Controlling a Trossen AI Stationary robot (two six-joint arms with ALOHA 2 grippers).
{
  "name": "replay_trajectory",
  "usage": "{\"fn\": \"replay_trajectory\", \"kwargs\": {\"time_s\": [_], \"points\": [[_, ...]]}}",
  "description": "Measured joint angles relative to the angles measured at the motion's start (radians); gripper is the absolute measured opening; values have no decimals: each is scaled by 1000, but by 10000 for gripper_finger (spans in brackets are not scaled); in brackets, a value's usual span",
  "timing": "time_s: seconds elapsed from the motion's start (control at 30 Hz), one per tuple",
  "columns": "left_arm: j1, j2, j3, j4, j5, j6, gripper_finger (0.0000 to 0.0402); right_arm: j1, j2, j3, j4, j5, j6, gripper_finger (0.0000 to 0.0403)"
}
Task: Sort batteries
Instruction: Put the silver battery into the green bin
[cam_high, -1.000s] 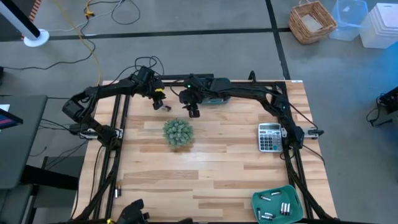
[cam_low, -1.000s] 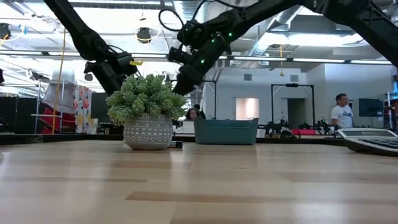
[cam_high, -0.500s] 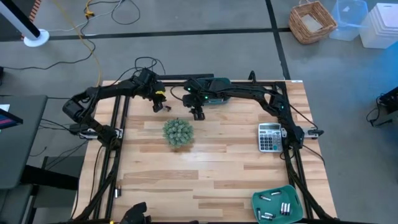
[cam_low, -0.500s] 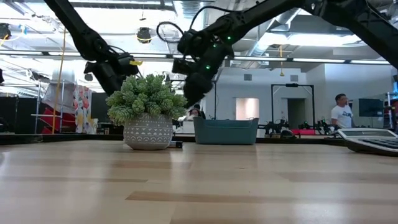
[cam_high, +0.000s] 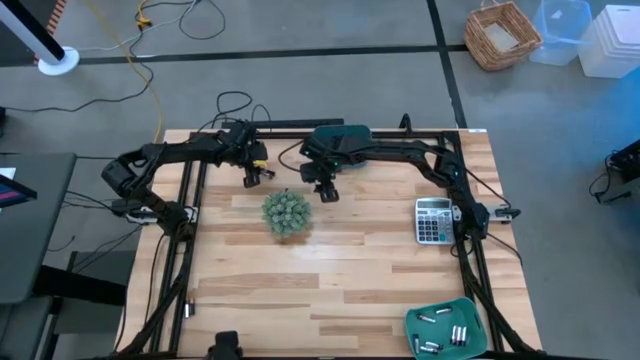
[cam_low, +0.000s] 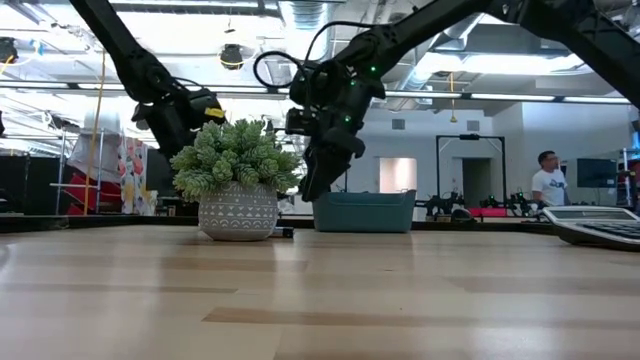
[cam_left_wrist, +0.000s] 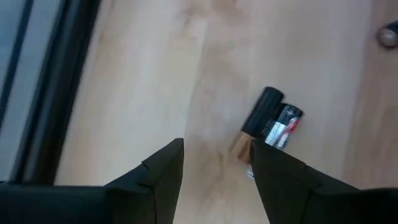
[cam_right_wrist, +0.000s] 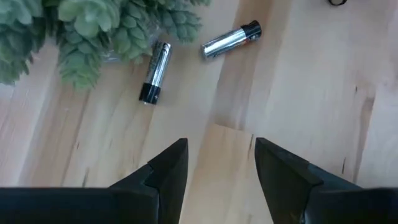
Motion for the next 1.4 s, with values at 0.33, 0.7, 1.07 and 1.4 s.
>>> {"fn": "replay_trajectory", "kwargs": {"time_s": [0.33, 0.7, 1.07, 1.4], "points": [[3, 68, 1, 48, 52, 40, 165, 39, 0, 0, 1, 0, 25, 203], [3, 84, 8, 107, 68, 58, 164, 41, -6, 0, 5, 2, 46, 203], [-14, 84, 8, 97, 70, 81, 164, 39, -6, 0, 4, 4, 43, 203], [-7, 84, 8, 86, -8, -83, 165, -48, -6, 24, 88, 47, 78, 203]]}}
